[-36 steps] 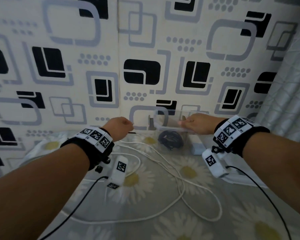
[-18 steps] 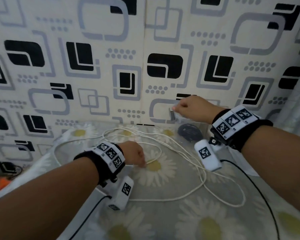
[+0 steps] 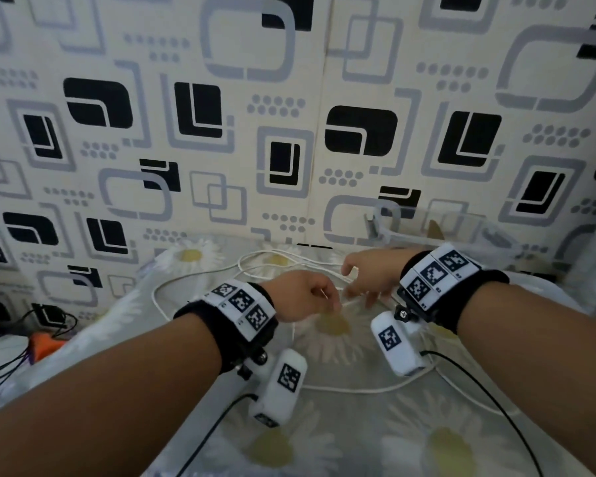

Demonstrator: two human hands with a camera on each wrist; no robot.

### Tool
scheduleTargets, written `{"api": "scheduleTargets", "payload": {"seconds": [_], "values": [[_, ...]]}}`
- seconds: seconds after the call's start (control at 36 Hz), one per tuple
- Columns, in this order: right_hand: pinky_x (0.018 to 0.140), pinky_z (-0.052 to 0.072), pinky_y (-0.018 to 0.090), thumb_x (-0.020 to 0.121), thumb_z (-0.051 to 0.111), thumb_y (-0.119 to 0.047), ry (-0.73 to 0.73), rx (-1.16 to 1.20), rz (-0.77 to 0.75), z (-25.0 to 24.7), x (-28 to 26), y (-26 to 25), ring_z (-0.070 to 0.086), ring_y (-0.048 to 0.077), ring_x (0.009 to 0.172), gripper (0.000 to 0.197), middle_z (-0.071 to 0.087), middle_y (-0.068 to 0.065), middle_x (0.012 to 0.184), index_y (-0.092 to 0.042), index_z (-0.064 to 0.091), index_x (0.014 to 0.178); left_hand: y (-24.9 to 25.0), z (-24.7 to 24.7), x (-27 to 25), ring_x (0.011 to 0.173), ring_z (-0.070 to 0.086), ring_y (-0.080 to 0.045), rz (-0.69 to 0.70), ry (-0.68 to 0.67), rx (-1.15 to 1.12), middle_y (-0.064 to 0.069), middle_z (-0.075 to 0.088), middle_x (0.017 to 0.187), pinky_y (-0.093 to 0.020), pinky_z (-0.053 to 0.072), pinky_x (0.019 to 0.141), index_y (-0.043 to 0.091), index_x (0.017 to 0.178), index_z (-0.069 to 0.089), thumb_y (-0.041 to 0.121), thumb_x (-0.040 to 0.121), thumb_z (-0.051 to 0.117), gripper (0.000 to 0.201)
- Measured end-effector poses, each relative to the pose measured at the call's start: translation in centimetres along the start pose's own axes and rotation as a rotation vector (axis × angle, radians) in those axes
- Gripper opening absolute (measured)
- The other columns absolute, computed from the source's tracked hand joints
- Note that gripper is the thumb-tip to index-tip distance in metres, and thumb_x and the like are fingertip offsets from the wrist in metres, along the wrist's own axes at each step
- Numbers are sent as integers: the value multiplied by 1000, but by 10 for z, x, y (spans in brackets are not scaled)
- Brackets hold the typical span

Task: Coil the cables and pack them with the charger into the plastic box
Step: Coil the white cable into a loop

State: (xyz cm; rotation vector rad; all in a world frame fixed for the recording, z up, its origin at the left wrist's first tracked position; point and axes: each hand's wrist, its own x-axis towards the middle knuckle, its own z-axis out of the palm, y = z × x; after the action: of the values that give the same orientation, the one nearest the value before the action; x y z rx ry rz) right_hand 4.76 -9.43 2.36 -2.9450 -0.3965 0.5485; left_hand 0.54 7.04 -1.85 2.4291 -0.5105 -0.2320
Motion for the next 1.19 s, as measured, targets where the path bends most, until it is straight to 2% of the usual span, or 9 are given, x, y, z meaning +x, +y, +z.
{"api": "scheduleTargets", "payload": {"seconds": [0.14, 0.22, 0.33, 0.53, 0.61, 0.72, 0.83, 1.06, 1.19], "values": [[62, 49, 25, 84, 64, -11, 58, -96, -8, -1, -1, 2, 58, 8, 61, 31, 64, -7, 77, -24, 57, 112, -7, -28, -1, 73, 57, 1, -103, 68, -86, 17, 66, 83, -14, 41, 65, 35, 90, 69, 35, 92, 60, 9], [63, 51, 25, 85, 59, -2, 70, -123, 9, -3, -4, 4, 57, 10, 61, 23, 64, -7, 76, -21, 67, 97, -21, -49, -1, 78, 57, -9, -193, 137, -159, 3, 68, 95, -21, 44, 65, 22, 100, 68, 31, 95, 57, 14], [66, 54, 28, 89, 59, -11, 26, -93, 9, -5, -5, 10, 66, 13, 73, 15, 74, 4, 89, -15, 70, 99, -47, -74, -3, 74, 54, -14, -375, 226, -212, -1, 62, 86, -27, 43, 69, 12, 99, 66, 24, 96, 57, 15], [53, 41, 19, 93, 58, -23, -9, -78, -16, -3, -8, 9, 64, 6, 68, 16, 66, -9, 76, -19, 67, 105, -86, -72, -19, 92, 63, -24, -655, 166, -90, -5, 65, 103, -30, 53, 66, 16, 99, 66, 33, 88, 67, 20], [56, 43, 19, 93, 57, -23, -12, -48, -43, -2, -7, 7, 69, 10, 79, 16, 71, -2, 94, -19, 67, 106, -95, -70, -22, 99, 67, -29, -649, 111, -79, -2, 69, 102, -34, 56, 82, 30, 88, 75, 31, 89, 64, 11], [57, 44, 20, 93, 58, -23, -12, -30, -60, 0, -6, 6, 69, 12, 81, 16, 71, 0, 98, -18, 68, 104, -91, -73, -25, 95, 69, -22, -617, 185, -311, -4, 75, 100, -41, 52, 96, 12, 86, 78, 29, 76, 78, 20], [63, 48, 22, 93, 57, -23, 4, -36, -72, 0, -6, 7, 71, 15, 88, 15, 71, 0, 99, -19, 66, 105, -74, -78, -34, 83, 71, -17, -523, 209, -518, -8, 75, 102, -26, 55, 67, 2, 97, 75, 11, 91, 63, 16], [83, 52, 31, 90, 63, -20, 72, 54, -179, -3, -6, 9, 64, 7, 74, 13, 67, -8, 81, -19, 67, 103, -51, -89, -41, 88, 71, -13, -354, 197, -565, -4, 73, 109, -25, 49, 75, 5, 108, 72, 9, 96, 55, 21], [85, 51, 29, 77, 77, -36, -106, -23, -294, 14, -7, -3, 65, 10, 86, 13, 71, -10, 87, -29, 70, 84, -51, -89, -40, 90, 65, -13, -340, 262, -546, -10, 71, 114, -21, 41, 69, 7, 108, 71, 4, 92, 59, 20]]}}
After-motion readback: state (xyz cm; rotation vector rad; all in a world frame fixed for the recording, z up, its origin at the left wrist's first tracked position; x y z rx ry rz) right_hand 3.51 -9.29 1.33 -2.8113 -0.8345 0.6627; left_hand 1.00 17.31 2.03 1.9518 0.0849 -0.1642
